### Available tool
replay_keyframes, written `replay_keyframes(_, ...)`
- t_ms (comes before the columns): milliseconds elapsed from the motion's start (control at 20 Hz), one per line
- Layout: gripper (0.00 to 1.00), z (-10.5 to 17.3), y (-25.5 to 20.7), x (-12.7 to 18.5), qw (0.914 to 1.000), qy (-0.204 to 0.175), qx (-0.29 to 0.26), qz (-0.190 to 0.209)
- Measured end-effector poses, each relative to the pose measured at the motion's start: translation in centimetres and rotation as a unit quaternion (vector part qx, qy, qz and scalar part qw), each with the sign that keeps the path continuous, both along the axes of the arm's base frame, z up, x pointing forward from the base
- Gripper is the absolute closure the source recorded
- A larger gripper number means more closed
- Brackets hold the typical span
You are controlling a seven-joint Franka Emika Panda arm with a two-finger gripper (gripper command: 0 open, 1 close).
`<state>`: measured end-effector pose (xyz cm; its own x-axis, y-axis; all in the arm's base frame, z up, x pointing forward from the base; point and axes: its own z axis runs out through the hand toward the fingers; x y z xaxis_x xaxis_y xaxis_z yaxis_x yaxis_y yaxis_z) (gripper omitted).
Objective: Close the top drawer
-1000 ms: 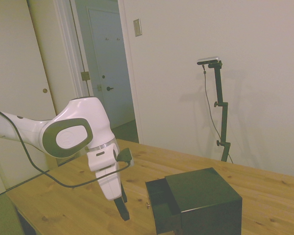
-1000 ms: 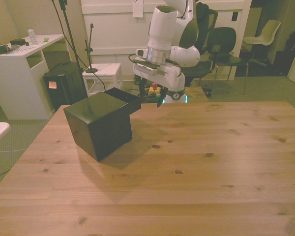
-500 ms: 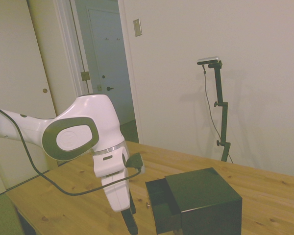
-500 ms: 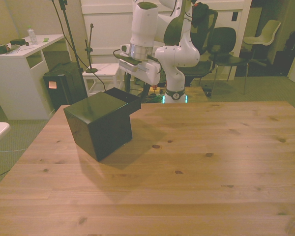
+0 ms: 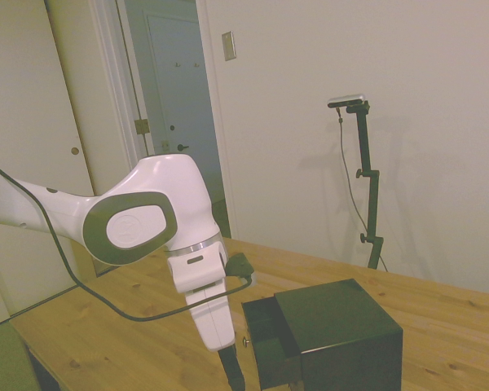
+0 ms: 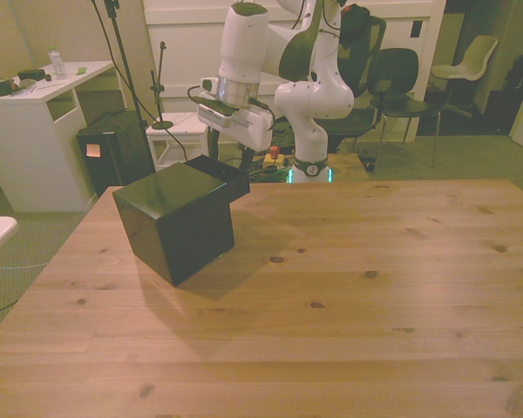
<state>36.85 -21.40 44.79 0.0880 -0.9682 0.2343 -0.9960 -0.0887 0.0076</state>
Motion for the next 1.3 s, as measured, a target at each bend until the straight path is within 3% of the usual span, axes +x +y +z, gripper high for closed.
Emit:
replay_keyframes(550, 1.00, -0.1, -0.9, -1.3, 1.0000, -0.003, 0.004, -0.002)
replay_keyframes(1300, 1.00, 0.2, -2.4, 1.9, 0.9998, -0.018, -0.004, 0.001)
